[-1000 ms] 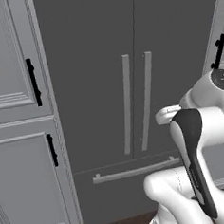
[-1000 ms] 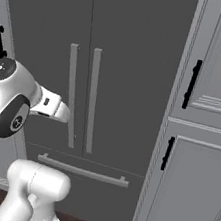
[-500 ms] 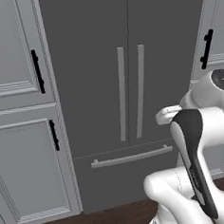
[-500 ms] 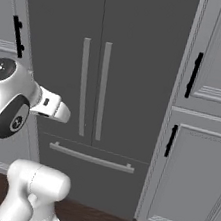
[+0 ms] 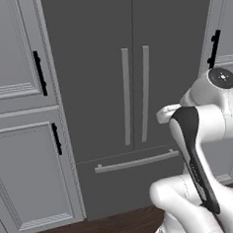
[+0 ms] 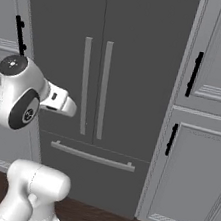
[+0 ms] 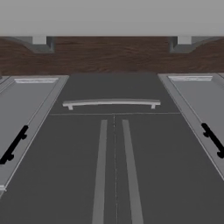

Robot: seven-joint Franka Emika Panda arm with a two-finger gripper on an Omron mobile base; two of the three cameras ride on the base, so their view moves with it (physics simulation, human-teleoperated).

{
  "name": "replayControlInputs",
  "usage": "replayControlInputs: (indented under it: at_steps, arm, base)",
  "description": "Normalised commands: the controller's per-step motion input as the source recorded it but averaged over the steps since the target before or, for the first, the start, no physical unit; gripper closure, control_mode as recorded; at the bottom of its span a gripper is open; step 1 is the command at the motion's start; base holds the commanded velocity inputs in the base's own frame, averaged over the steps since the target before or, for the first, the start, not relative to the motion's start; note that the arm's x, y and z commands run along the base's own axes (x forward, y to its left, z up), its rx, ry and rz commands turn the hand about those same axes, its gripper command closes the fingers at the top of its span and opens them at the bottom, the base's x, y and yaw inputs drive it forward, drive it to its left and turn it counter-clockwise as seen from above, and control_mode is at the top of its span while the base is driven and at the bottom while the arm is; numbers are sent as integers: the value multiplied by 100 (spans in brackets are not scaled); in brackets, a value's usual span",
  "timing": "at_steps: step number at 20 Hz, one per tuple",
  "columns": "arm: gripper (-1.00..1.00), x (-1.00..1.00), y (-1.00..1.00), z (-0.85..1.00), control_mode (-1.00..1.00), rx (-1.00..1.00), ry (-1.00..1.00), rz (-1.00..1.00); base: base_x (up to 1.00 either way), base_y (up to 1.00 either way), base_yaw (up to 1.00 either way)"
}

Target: Take the strawberry from the fridge and place it on top of the pancake, located on the dining counter.

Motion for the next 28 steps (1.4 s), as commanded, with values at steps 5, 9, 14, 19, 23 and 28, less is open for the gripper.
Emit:
replayControlInputs:
  at_steps: [5,9,14,19,23,28]
  arm:
    - [-100,95,-3,-2,-100,0,0,0]
    - [-100,74,-14,-19,-100,0,0,0]
    - [-100,33,-22,-23,-100,0,-1,0]
    - [-100,41,-10,-36,-100,0,-1,0]
    - [-100,49,-2,-38,-100,0,-4,1]
    - [-100,50,-1,-12,-100,0,-6,1]
  base:
    - [0,0,0]
    - [0,0,0]
    - [0,0,0]
    - [0,0,0]
    - [0,0,0]
    - [0,0,0]
